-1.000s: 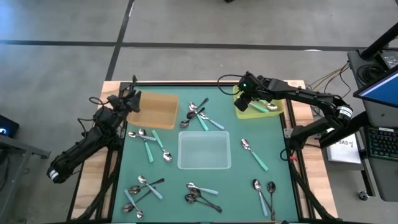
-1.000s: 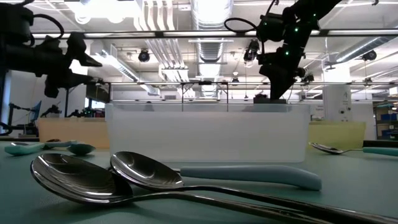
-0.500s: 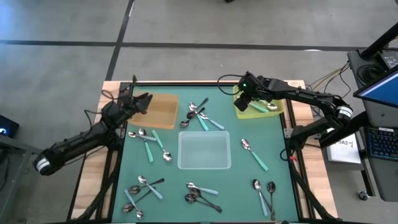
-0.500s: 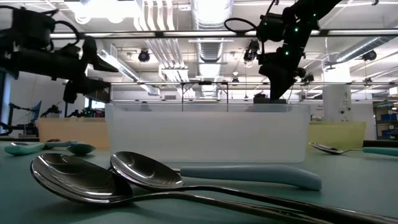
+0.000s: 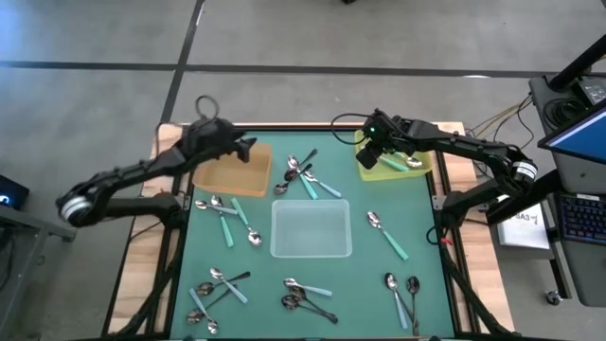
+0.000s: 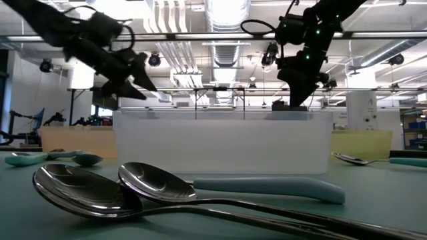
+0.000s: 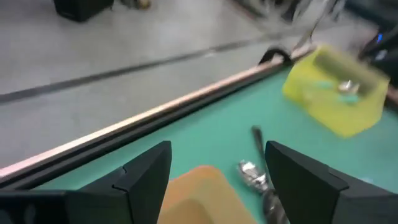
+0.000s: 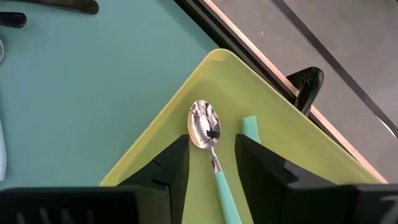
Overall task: Sort silverware by color (type)
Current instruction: Put the black spoon into the orange bin
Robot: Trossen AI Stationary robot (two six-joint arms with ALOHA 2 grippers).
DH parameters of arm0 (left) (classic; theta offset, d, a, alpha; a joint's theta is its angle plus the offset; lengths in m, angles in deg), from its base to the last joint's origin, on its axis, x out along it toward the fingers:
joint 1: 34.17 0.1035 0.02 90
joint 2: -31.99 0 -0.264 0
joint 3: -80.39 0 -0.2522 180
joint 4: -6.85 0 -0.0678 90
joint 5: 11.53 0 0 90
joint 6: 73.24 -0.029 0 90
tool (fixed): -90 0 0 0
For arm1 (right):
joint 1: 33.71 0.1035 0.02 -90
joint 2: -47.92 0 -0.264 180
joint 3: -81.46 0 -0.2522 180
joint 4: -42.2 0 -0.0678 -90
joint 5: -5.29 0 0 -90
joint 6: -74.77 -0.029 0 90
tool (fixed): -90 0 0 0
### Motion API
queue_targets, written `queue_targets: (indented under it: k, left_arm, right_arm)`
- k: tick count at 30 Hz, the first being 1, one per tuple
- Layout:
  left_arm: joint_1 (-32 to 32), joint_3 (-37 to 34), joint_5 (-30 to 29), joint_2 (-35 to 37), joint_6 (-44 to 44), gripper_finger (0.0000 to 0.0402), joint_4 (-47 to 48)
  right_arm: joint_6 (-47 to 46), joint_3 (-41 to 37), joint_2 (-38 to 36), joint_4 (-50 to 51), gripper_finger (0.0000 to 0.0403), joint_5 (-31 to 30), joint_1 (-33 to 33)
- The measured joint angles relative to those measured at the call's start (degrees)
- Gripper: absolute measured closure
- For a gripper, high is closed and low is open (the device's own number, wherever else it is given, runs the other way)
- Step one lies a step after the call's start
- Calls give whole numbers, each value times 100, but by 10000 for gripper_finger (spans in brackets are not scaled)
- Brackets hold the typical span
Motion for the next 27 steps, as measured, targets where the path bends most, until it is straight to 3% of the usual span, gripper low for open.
queue_targets:
  k: [6,14,27]
  left_arm:
    - [-22,803,1173,-1379,-422,154,21]
    - [-79,1706,1552,-2709,-854,154,22]
    - [-415,2685,1549,-3984,-1301,154,157]
  right_arm:
    - [9,0,0,2,282,0,0]
    - [70,-1,0,23,282,1,0]
    - [111,-147,0,20,282,-2,-2]
